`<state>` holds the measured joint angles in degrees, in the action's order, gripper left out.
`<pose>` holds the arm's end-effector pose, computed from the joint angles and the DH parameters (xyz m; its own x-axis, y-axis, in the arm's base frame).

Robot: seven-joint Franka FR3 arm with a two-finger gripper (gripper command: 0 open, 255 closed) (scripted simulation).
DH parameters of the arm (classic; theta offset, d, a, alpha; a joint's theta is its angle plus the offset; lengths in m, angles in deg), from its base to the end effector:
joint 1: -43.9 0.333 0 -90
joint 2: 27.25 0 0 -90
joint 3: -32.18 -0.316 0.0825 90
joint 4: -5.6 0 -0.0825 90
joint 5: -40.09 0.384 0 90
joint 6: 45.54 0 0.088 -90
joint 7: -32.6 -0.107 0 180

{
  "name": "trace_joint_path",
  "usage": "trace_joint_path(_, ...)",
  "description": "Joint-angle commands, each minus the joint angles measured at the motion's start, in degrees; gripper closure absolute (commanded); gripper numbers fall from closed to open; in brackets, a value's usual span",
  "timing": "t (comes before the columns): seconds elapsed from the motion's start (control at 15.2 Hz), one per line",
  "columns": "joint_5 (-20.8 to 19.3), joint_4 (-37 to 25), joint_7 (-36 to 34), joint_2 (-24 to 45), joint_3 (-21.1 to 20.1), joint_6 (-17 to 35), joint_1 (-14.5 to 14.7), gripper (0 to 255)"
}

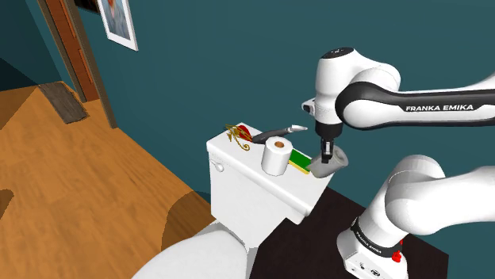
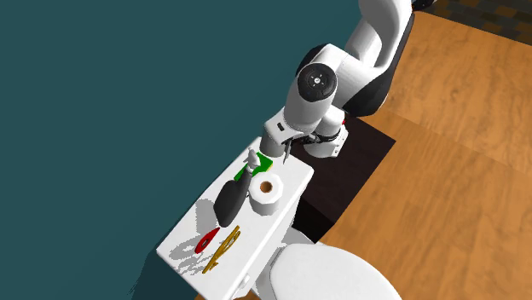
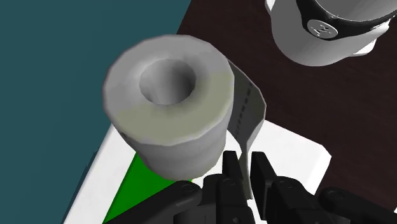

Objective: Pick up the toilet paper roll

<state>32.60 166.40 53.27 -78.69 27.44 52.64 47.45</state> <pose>0.2590 0.0232 0.4239 0.8562 0.4518 -0.2507 0.4880 -0.8665 0.1050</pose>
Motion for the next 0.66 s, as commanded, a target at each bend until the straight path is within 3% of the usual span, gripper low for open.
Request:
trace_joint_path(0.0, 0.0, -1.8, 0.3, -0.1, 0.0, -1.9, 0.0, 255)
trace_joint_path(0.59, 0.0, -7.0, 1.2, -0.5, 0.1, -7.5, -0.2, 255)
